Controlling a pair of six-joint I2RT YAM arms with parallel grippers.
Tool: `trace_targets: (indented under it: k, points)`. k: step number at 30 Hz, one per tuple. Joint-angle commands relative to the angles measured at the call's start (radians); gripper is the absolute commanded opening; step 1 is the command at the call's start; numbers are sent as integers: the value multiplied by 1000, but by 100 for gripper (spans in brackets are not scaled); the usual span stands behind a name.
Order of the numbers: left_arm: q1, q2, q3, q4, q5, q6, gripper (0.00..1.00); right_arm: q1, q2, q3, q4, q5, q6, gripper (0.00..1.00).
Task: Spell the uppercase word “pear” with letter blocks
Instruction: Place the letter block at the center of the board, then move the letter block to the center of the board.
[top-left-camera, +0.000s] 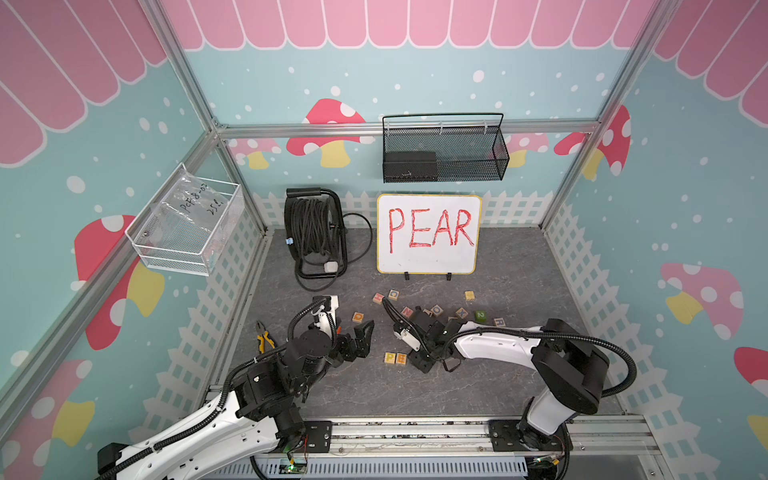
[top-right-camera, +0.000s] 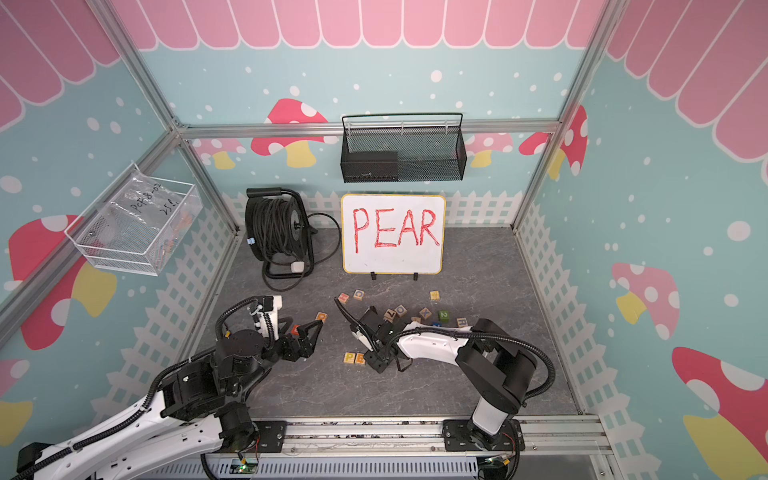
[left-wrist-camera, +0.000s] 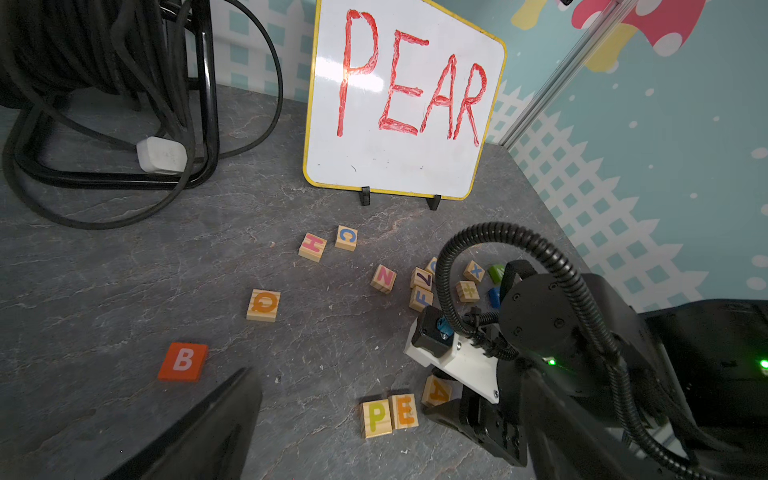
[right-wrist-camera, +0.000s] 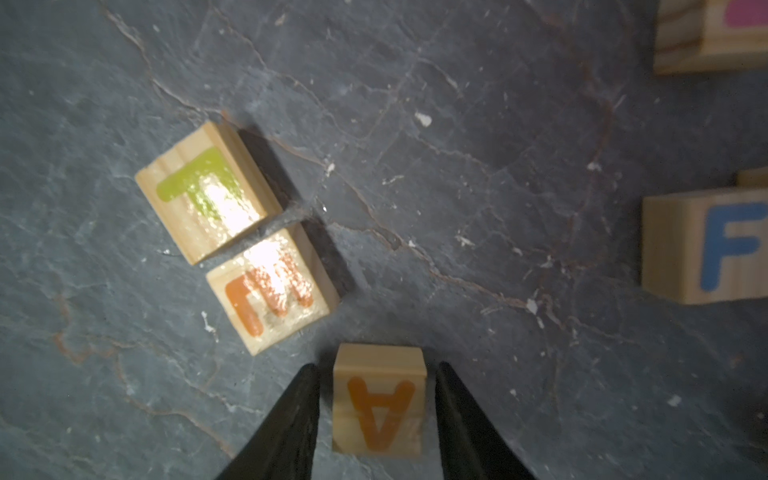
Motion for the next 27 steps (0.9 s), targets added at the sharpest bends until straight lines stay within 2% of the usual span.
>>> trace_targets:
  k: [1,27]
  points:
    - [5,4,22,-12,-16,-5,100,7,-30,-31,2,19,40,48]
    - [6,65,31,37,-10,15,100,3,-66,-130,-45,170,189,48]
